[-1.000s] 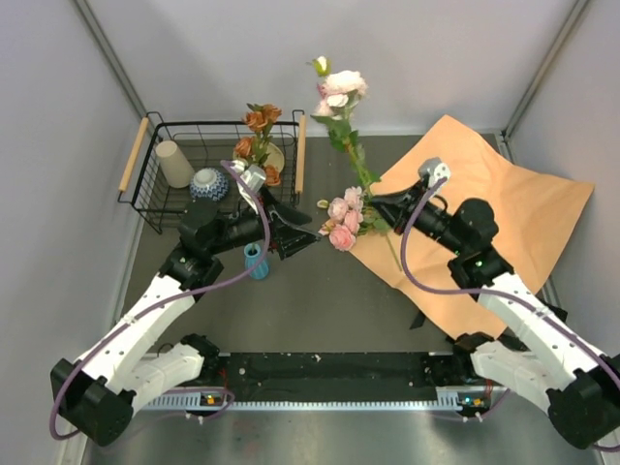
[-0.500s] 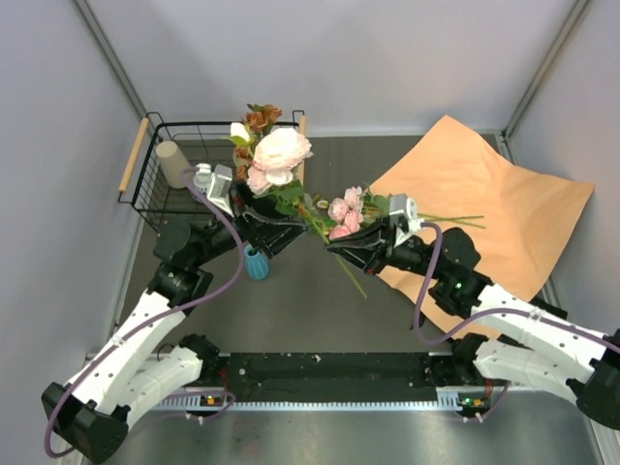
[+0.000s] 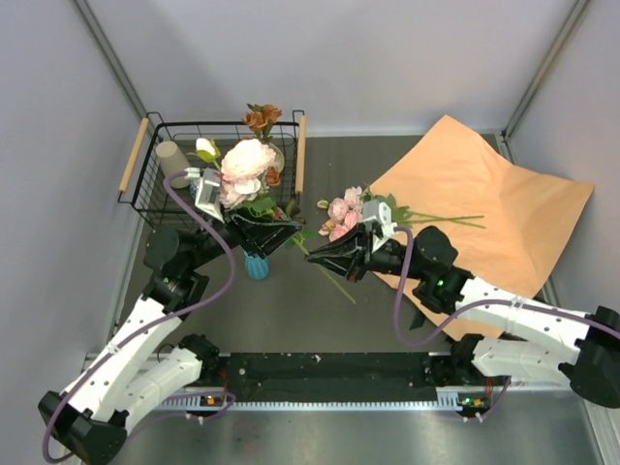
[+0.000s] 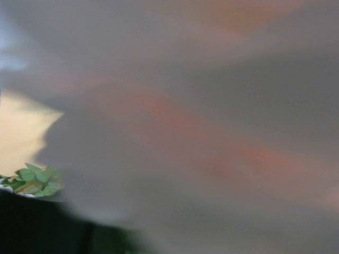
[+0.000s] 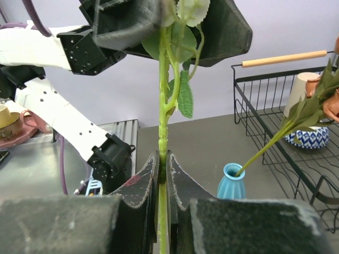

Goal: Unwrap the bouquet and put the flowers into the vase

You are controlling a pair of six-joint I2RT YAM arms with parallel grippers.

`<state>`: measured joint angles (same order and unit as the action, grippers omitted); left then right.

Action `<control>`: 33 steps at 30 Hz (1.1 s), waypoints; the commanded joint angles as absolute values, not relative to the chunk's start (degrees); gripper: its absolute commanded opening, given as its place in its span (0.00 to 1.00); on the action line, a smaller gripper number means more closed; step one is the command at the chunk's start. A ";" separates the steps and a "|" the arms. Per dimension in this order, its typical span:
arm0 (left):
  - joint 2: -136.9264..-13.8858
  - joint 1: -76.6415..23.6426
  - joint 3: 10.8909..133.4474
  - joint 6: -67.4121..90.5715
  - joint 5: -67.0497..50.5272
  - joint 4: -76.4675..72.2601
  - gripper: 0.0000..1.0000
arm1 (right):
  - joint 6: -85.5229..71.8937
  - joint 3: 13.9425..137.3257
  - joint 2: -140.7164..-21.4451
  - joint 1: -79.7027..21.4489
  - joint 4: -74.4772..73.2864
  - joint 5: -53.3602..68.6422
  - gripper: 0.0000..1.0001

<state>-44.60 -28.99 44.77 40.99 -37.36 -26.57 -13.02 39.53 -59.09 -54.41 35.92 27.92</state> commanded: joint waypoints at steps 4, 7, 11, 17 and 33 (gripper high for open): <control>-42.01 -29.09 48.33 33.86 -37.27 -20.76 0.33 | -10.81 44.21 -61.43 -57.48 37.80 27.69 0.00; -41.92 -29.09 49.91 30.34 -37.53 -16.09 0.15 | -10.55 44.12 -61.79 -58.09 37.79 27.25 0.00; -41.22 -29.09 50.98 26.73 -35.69 -11.26 0.00 | -9.58 44.91 -62.58 -58.36 35.70 26.54 0.00; -39.55 -29.00 52.12 21.63 -32.79 -6.43 0.00 | -8.61 45.35 -63.02 -58.97 34.37 23.30 0.38; -36.21 -29.09 58.71 7.03 -3.47 14.14 0.00 | -0.27 46.14 -66.18 -59.33 21.46 6.18 0.99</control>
